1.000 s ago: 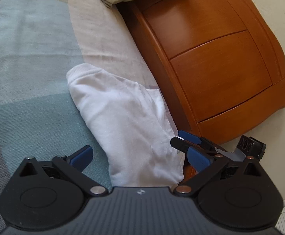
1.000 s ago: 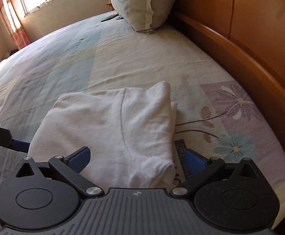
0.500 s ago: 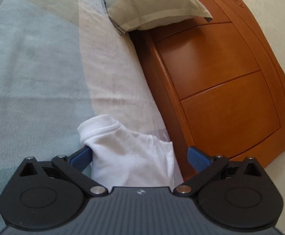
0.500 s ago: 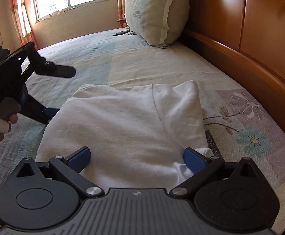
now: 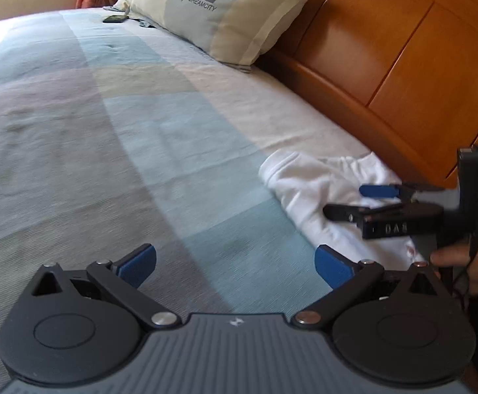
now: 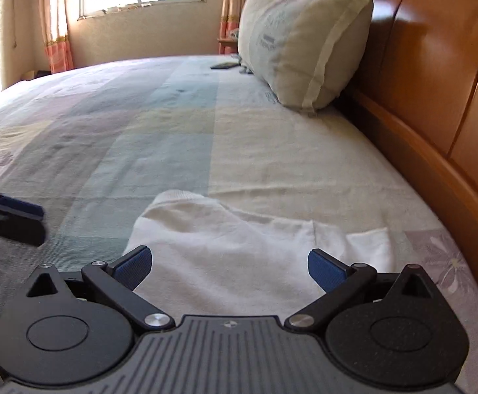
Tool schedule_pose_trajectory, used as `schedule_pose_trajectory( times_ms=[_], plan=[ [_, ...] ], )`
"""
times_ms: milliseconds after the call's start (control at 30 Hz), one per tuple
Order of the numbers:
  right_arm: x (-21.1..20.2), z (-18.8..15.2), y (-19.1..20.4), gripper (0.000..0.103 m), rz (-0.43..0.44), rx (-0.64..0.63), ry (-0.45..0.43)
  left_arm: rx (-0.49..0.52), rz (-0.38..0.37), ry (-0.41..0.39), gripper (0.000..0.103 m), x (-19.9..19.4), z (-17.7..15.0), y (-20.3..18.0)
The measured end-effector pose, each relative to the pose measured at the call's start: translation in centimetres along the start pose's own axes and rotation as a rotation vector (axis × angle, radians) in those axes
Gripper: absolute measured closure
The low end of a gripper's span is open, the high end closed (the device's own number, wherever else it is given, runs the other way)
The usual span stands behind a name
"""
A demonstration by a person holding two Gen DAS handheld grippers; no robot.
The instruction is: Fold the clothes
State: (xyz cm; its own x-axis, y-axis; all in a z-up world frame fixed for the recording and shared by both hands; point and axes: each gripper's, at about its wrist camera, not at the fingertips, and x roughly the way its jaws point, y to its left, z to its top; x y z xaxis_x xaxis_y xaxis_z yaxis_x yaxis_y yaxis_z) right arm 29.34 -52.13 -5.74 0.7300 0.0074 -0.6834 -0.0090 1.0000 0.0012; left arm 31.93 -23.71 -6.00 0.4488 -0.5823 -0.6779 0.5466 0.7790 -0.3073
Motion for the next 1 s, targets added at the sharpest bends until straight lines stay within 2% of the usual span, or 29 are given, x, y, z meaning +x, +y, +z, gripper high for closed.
schedule_pose_trajectory(
  times_ms=[67,167,233,300,333,433,533,600,700,767,900,1000],
  plan=[
    [0.2,-0.4,0.6,0.0,-0.017,-0.019,-0.004,0.026,0.033,0.008,0.001,-1.5,-1.6,0.6],
    [0.5,-0.9,1.5,0.0,-0.04,-0.046,-0.013,0.014,0.034,-0.013,0.001,-3.5,-3.4,1.6],
    [-0.5,-0.4,1.7,0.0,-0.032,-0.058,-0.062,0.002,0.068,-0.035,0.001,-4.6,-4.4,2.0],
    [0.3,0.6,1.7,0.0,-0.06,-0.039,-0.062,0.006,0.106,-0.055,0.001,-5.4,-5.0,2.1],
    [0.8,1.1,1.7,0.0,-0.07,-0.029,-0.056,0.011,0.123,-0.065,0.001,-5.9,-5.3,2.1],
    [4.0,1.2,1.4,0.0,-0.048,0.024,0.049,0.035,0.17,-0.09,0.001,-7.2,-5.9,1.9],
    [1.8,1.4,1.5,0.0,-0.04,0.046,0.027,0.088,0.222,-0.129,0.001,-8.5,-6.7,1.6],
    [-1.7,0.7,1.6,0.0,-0.019,0.035,-0.052,0.12,0.248,-0.132,0.001,-9.0,-7.3,1.2],
    [-4.5,-1.4,1.9,0.0,-0.034,0.0,-0.084,0.155,0.251,-0.133,0.001,-9.2,-8.0,0.3],
    [-4.3,-3.4,2.2,0.0,-0.081,-0.071,-0.035,0.184,0.243,-0.142,0.001,-9.5,-8.5,-0.4],
    [-6.0,-5.9,1.7,0.0,-0.083,-0.065,-0.022,0.255,0.243,-0.159,0.001,-10.0,-9.4,-2.0],
    [-9.1,-7.0,1.4,0.0,-0.035,-0.032,-0.119,0.27,0.227,-0.136,0.001,-9.4,-9.7,-2.5]
  ],
)
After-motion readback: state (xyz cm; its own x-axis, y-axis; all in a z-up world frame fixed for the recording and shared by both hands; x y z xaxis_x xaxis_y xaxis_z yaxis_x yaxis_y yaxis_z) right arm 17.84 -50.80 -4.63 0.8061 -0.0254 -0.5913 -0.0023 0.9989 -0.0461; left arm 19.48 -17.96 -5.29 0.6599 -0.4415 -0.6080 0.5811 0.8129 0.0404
